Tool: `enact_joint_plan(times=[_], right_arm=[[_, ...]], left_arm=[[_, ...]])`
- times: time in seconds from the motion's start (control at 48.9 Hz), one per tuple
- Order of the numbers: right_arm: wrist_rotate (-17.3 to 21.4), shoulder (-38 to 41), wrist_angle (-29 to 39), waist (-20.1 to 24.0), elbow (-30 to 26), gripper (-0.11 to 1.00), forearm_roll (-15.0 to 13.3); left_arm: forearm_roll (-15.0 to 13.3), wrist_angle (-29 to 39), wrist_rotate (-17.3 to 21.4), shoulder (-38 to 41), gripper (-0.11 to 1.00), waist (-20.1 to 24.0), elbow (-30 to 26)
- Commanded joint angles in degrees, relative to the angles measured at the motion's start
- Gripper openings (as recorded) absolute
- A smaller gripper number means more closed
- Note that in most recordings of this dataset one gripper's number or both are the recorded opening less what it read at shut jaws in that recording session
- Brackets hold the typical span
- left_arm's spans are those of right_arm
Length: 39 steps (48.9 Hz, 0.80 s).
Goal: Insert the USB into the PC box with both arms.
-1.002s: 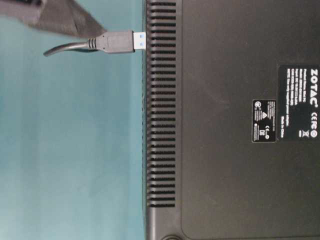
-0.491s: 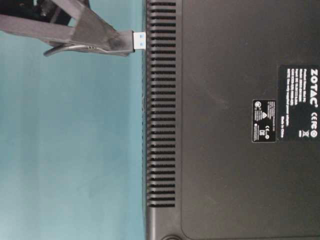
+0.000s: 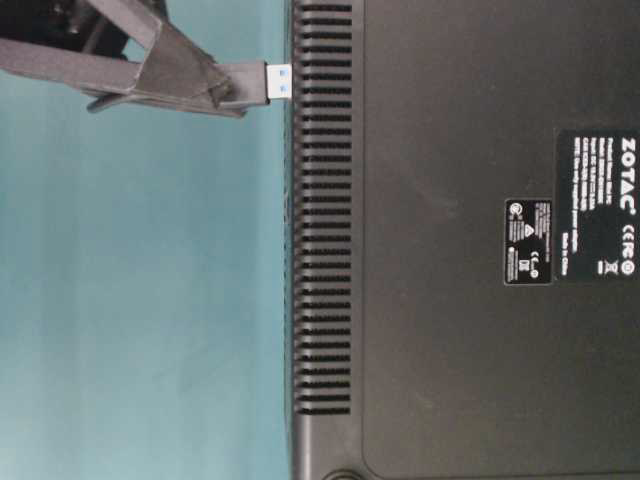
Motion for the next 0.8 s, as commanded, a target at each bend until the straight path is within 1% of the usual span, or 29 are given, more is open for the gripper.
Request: enact_joint_plan(times=[0.0, 0.245, 0.491, 0.613, 0.695, 0.777], right_arm=[[0.4, -1.4, -0.1, 0.2, -1.8, 0.52, 0.0], [0.4, -1.4, 0.2, 0.2, -1.6, 0.34, 0.0], [0.4, -1.6, 0.3, 0.2, -1.8, 0.2, 0.0], [0.5, -1.8, 0.9, 0.2, -2.7, 0.15, -0.1], [0.5, -2.0, 1.6, 0.2, -4.2, 0.13, -1.0], [0.5, -1.8, 1.9, 0.2, -5.8, 0.13, -2.6]], left_arm=[[0.2, -0.3, -0.1, 0.1, 0.0, -0.1, -0.7], [0.2, -0.3, -0.2, 0.2, 0.0, -0.1, -0.7], [0.2, -0.4, -0.3, 0.1, 0.0, -0.1, -0.6], [0.2, -0.4, -0.3, 0.1, 0.0, 0.0, -0.6], [0.2, -0.5, -0.4, 0.1, 0.0, -0.1, -0.6], [0.2, -0.5, -0.4, 0.1, 0.0, 0.0, -0.6]])
